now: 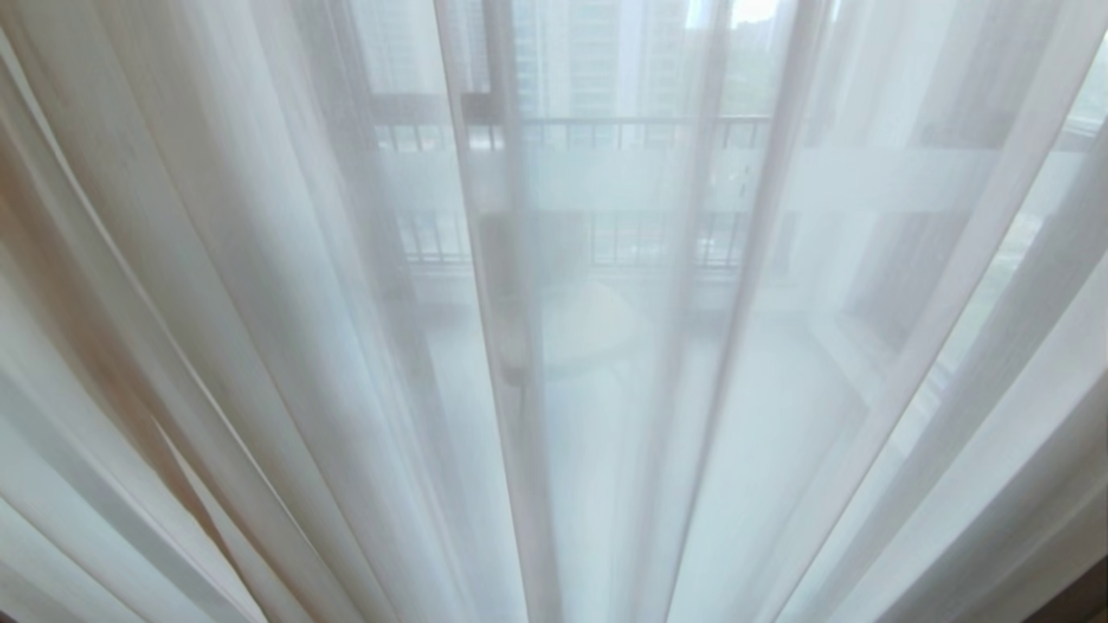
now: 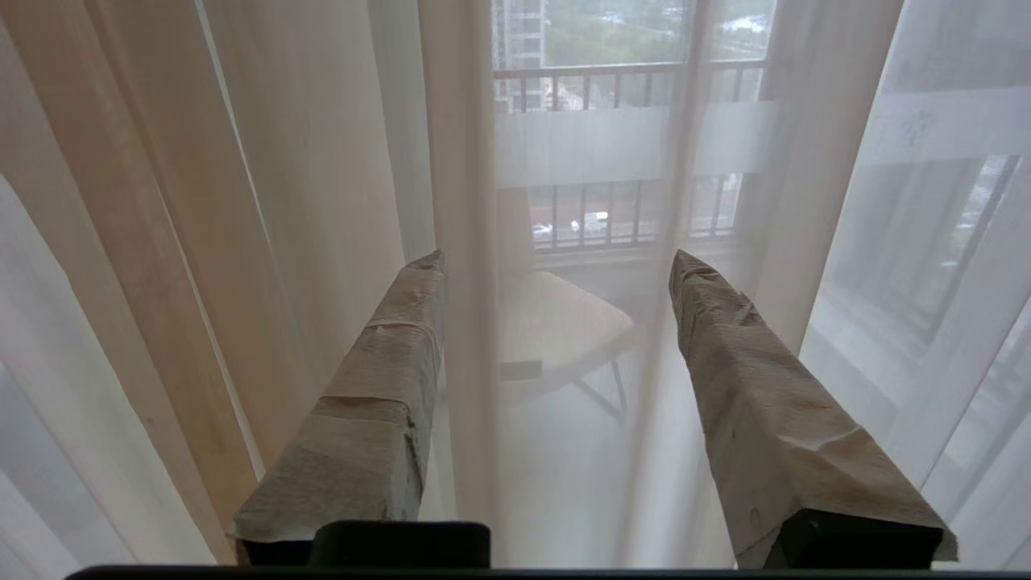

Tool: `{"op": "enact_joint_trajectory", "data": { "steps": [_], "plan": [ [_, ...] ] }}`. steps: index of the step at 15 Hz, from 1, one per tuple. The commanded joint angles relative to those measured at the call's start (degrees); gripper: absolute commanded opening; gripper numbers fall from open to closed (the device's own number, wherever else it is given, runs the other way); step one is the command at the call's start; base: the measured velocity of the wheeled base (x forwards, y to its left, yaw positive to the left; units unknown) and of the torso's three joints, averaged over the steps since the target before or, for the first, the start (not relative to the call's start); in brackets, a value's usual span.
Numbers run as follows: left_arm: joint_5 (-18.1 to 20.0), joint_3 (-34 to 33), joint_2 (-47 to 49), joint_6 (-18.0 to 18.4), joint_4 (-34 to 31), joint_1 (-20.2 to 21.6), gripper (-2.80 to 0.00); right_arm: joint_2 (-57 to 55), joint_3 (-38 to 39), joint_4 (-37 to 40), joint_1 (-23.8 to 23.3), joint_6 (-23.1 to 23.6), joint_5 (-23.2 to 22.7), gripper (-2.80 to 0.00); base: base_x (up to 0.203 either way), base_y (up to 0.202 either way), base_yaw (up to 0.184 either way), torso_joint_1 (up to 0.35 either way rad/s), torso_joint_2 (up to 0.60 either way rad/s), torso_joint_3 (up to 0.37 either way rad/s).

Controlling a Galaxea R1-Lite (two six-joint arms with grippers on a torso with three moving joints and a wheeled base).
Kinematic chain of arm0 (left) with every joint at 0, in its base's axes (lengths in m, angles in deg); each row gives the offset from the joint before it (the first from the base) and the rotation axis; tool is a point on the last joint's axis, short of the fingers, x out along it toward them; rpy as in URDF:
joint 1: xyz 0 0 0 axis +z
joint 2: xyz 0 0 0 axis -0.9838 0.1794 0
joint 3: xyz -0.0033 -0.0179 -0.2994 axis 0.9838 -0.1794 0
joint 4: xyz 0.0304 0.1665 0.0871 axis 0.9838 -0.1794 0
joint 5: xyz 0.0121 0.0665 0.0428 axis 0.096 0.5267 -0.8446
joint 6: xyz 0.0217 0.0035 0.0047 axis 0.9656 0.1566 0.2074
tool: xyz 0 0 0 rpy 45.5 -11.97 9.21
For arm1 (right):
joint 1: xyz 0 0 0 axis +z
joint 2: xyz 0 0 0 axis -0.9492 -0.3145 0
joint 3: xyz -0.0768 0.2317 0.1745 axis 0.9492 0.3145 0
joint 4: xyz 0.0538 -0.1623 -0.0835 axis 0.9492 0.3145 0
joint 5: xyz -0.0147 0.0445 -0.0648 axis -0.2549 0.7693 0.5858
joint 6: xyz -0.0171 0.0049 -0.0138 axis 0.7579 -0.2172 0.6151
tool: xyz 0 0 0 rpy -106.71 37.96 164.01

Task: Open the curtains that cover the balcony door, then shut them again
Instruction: Close the outer curtains on both sides

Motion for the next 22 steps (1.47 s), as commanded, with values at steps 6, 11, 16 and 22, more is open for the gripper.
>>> {"op": "enact_joint_trajectory", "data": {
  "steps": [6, 11, 16, 22],
  "plan": [
    [-1.38, -4.95, -0.62, -0.09, 0.14, 0.08, -2.8, 0.02, 0.0, 0.05, -0.09, 0.04, -0.04, -2.8, 0.0, 0.0, 0.0, 0.0, 0.0, 0.0],
    [-6.73, -13.1, -1.54, -0.1, 0.09, 5.7, -2.8, 0.02, 0.0, -0.04, -0.09, 0.04, -0.04, -2.8, 0.0, 0.0, 0.0, 0.0, 0.0, 0.0],
    [-3.66, -26.17, -12.26, 0.02, 0.08, 15.16, -2.8, 0.02, 0.0, 0.03, -0.08, 0.04, -0.04, -2.8, 0.0, 0.0, 0.0, 0.0, 0.0, 0.0],
    [-3.33, -36.44, -25.62, 0.02, -3.47, 12.94, -2.8, 0.02, 0.0, 0.01, -0.09, 0.04, -0.04, -2.8, 0.0, 0.0, 0.0, 0.0, 0.0, 0.0]
  ]
}}
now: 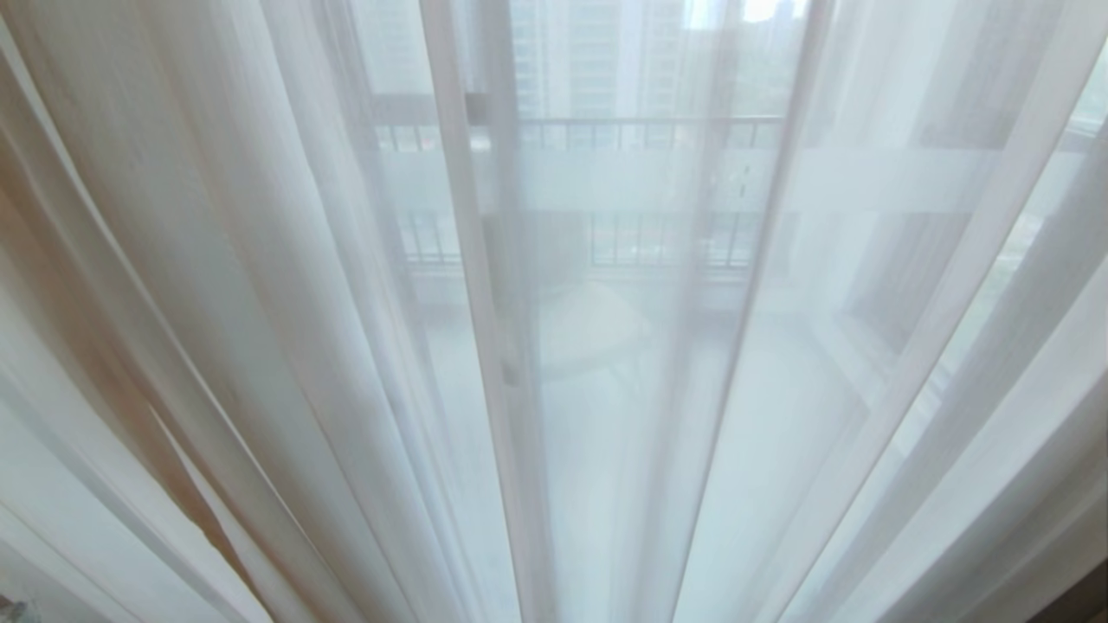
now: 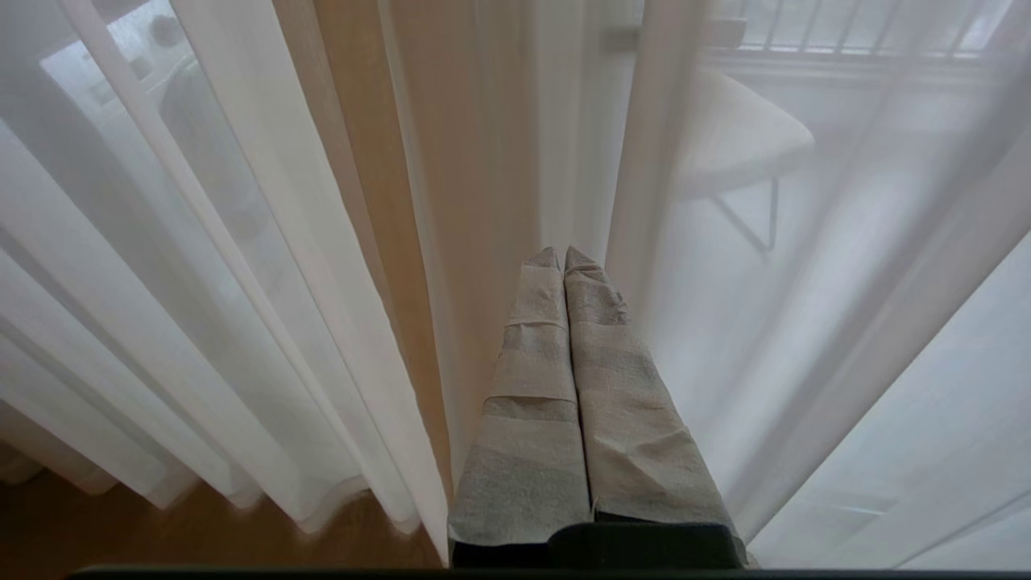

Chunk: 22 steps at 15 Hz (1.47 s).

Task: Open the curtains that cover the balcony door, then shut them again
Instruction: Close the outer curtains on both sides

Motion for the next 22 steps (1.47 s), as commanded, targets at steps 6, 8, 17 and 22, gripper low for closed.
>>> {"op": "enact_joint_trajectory", "data": {
  "steps": [6, 8, 17, 22],
  "plan": [
    [1.99, -6.32, -15.63, -0.44, -2.62, -1.97, -2.8, 0.02, 0.0, 0.05, 0.06, 0.04, -0.01, -2.8, 0.0, 0.0, 0.0, 0.0, 0.0, 0.0],
    [1.9, -6.32, -15.63, -0.41, -2.71, -1.97, -2.8, 0.02, 0.0, -0.01, -0.01, 0.04, -0.01, -2.8, 0.0, 0.0, 0.0, 0.0, 0.0, 0.0],
    [1.9, -6.32, -15.63, -0.53, -2.8, -1.97, -2.8, 0.02, 0.0, 0.05, 0.03, 0.04, -0.01, -2.8, 0.0, 0.0, 0.0, 0.0, 0.0, 0.0],
    [1.9, -6.32, -15.63, -0.44, -2.8, -1.97, -2.8, 0.02, 0.0, 0.05, -0.03, 0.04, -0.01, -2.8, 0.0, 0.0, 0.0, 0.0, 0.0, 0.0]
  ]
}}
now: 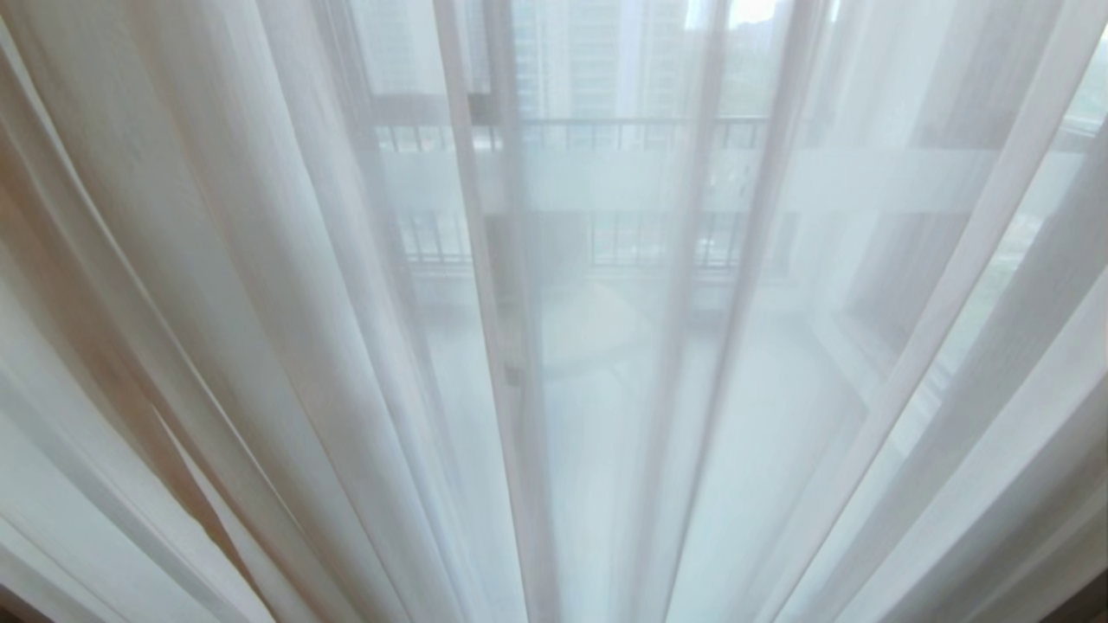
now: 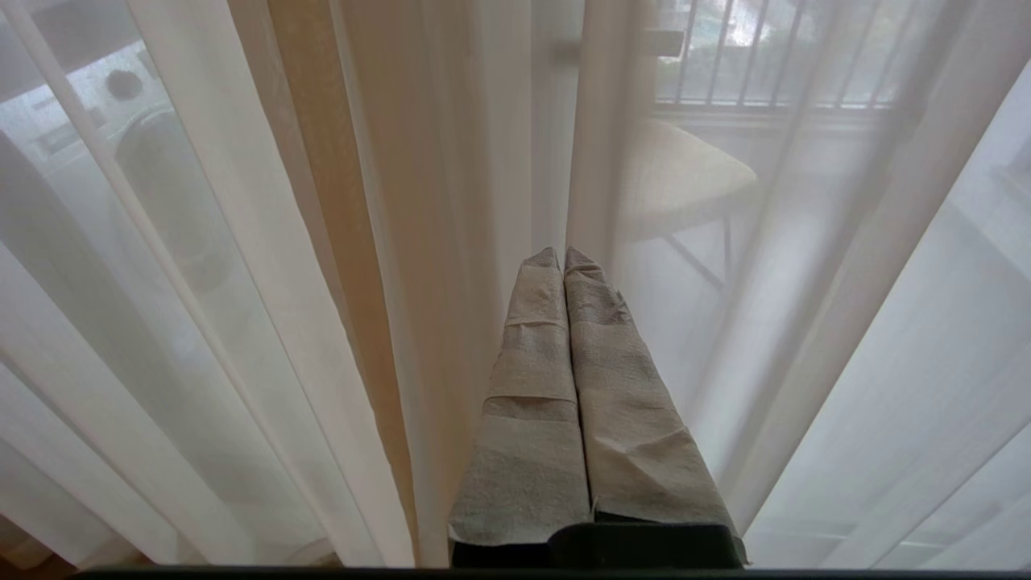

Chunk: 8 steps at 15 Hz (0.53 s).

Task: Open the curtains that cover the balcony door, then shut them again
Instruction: Close the outer curtains on both sides

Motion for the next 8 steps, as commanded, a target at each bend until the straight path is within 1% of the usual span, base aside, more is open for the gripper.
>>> {"op": "enact_joint_trajectory", "data": {
  "steps": [1, 8],
  "plan": [
    [-0.04, -0.01, -0.07, 0.03, 0.02, 0.02, -2.8, 0.02, 0.0, 0.0, 0.04, 0.04, -0.04, -2.8, 0.0, 0.0, 0.0, 0.0, 0.0, 0.0],
    [0.05, -0.01, -0.07, -0.14, 0.02, 0.02, -2.8, 0.02, 0.0, 0.08, 0.04, 0.04, -0.04, -2.8, 0.0, 0.0, 0.0, 0.0, 0.0, 0.0]
  ]
}}
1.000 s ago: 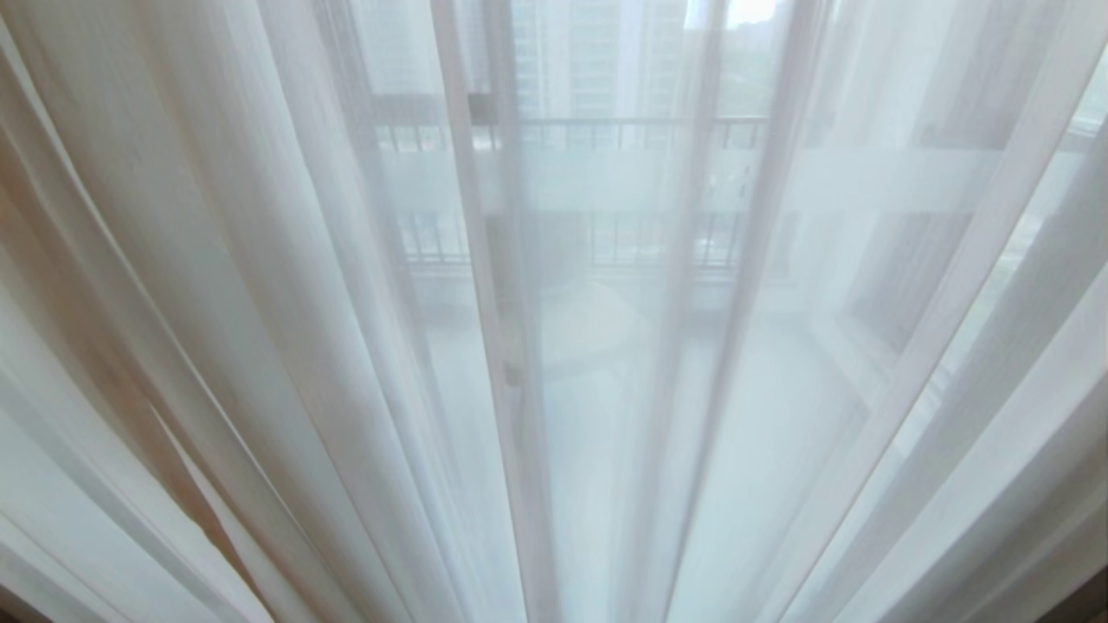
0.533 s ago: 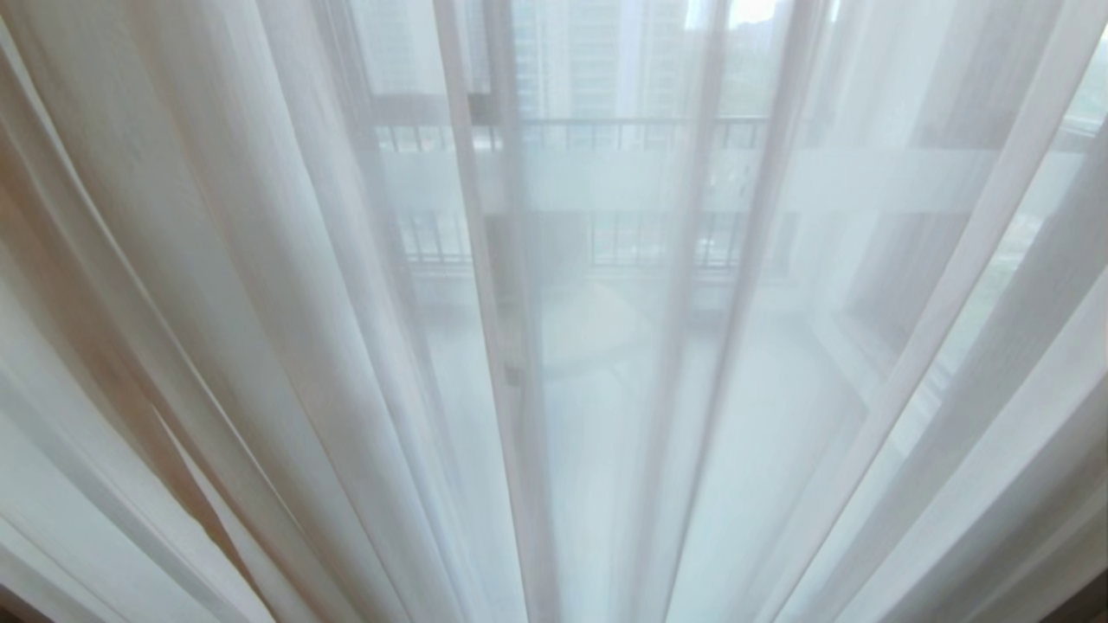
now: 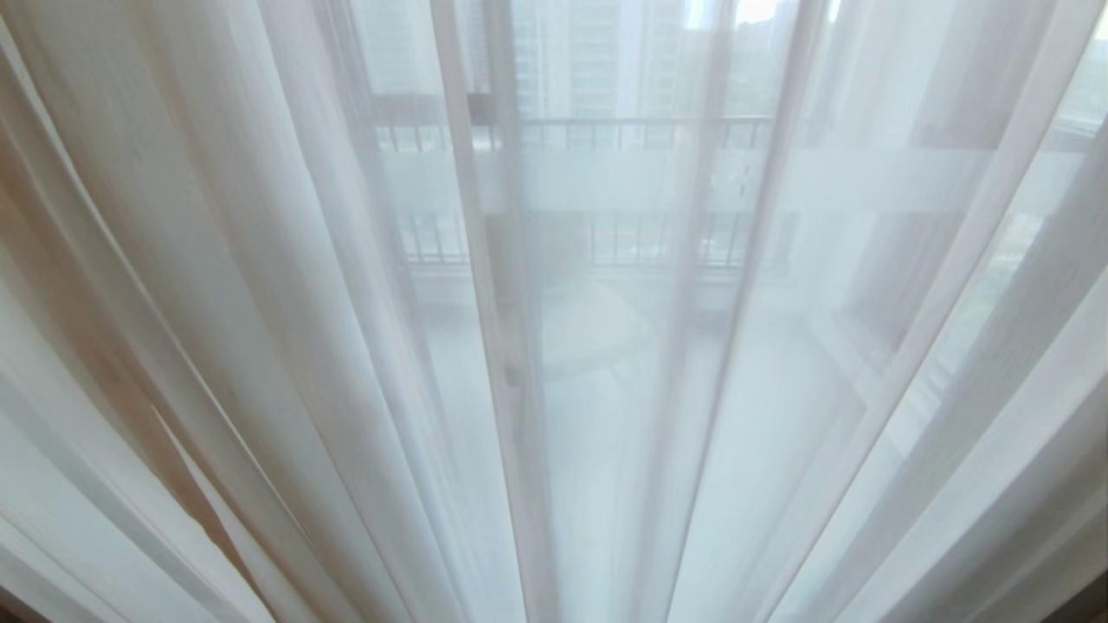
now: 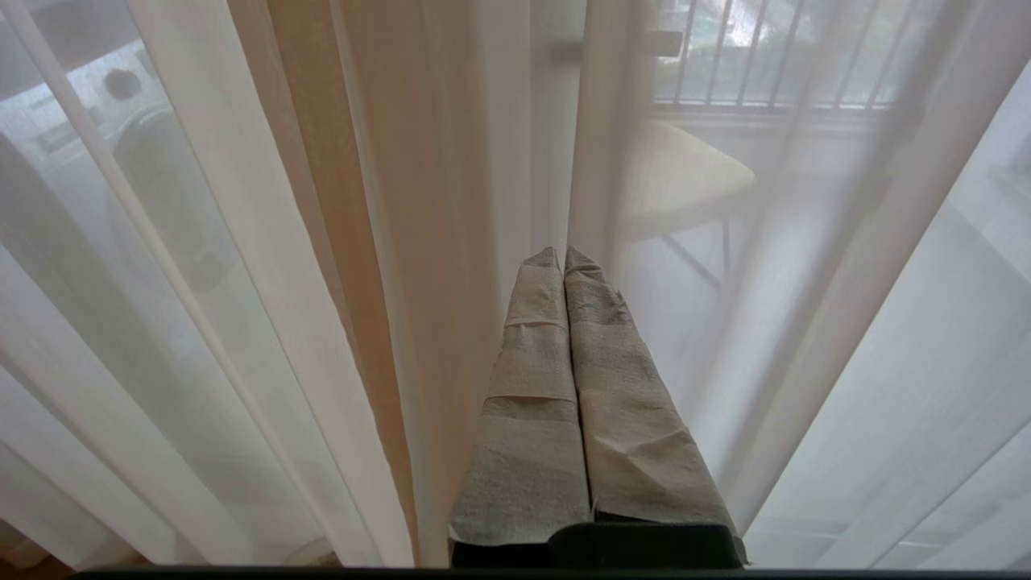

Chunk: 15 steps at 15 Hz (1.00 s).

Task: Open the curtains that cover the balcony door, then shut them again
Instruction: Close the outer curtains on both sides

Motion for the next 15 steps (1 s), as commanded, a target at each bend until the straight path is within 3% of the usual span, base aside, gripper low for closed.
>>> {"op": "enact_joint_trajectory", "data": {
  "steps": [1, 15],
  "plan": [
    [-0.02, -0.01, -0.02, -0.02, 0.02, 0.02, -2.8, 0.02, 0.0, 0.01, -0.02, 0.04, -0.02, -2.8, 0.0, 0.0, 0.0, 0.0, 0.0, 0.0],
    [-0.02, -0.01, -0.02, -0.19, 0.02, 0.02, -2.8, 0.02, 0.0, -0.01, -0.02, 0.04, -0.02, -2.8, 0.0, 0.005, -0.001, 0.0, 0.0, 0.001]
  ]
}}
